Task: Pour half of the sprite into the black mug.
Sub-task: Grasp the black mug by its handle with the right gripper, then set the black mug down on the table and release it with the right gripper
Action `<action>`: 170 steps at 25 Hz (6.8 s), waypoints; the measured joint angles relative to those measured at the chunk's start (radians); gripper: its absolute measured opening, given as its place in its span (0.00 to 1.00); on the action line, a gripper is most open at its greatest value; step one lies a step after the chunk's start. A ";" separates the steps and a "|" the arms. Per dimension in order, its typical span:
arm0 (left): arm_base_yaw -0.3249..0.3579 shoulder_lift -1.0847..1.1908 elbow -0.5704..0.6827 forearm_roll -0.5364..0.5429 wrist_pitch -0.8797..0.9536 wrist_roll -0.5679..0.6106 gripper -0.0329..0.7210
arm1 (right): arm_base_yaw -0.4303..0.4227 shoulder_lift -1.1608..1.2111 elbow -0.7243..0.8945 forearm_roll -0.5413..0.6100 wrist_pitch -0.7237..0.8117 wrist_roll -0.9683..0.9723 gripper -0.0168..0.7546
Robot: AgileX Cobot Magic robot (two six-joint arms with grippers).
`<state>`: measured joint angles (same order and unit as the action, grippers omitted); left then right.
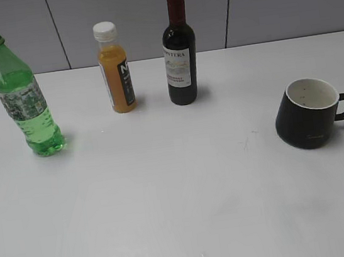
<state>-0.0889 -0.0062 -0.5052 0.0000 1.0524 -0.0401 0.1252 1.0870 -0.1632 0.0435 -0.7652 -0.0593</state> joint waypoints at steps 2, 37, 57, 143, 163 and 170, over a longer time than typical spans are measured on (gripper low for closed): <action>0.000 0.000 0.000 0.000 0.000 0.000 0.36 | 0.000 0.104 0.031 0.000 -0.153 0.012 0.79; 0.000 0.000 0.000 0.000 0.000 0.000 0.36 | -0.273 0.725 -0.015 -0.159 -0.444 0.045 0.79; 0.000 0.000 0.000 0.000 0.000 0.000 0.36 | -0.335 0.894 -0.205 -0.322 -0.447 0.096 0.79; 0.000 0.000 0.000 0.000 0.000 0.000 0.36 | 0.025 0.982 -0.763 -1.147 -0.404 0.499 0.07; 0.000 0.000 0.000 0.000 0.000 0.000 0.36 | 0.245 1.326 -1.228 -1.349 -0.402 0.735 0.07; 0.000 0.000 0.000 0.000 0.000 0.000 0.36 | 0.246 1.345 -1.231 -1.372 -0.402 0.743 0.07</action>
<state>-0.0889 -0.0062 -0.5052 0.0000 1.0524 -0.0401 0.3708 2.4322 -1.3938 -1.3288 -1.1674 0.6837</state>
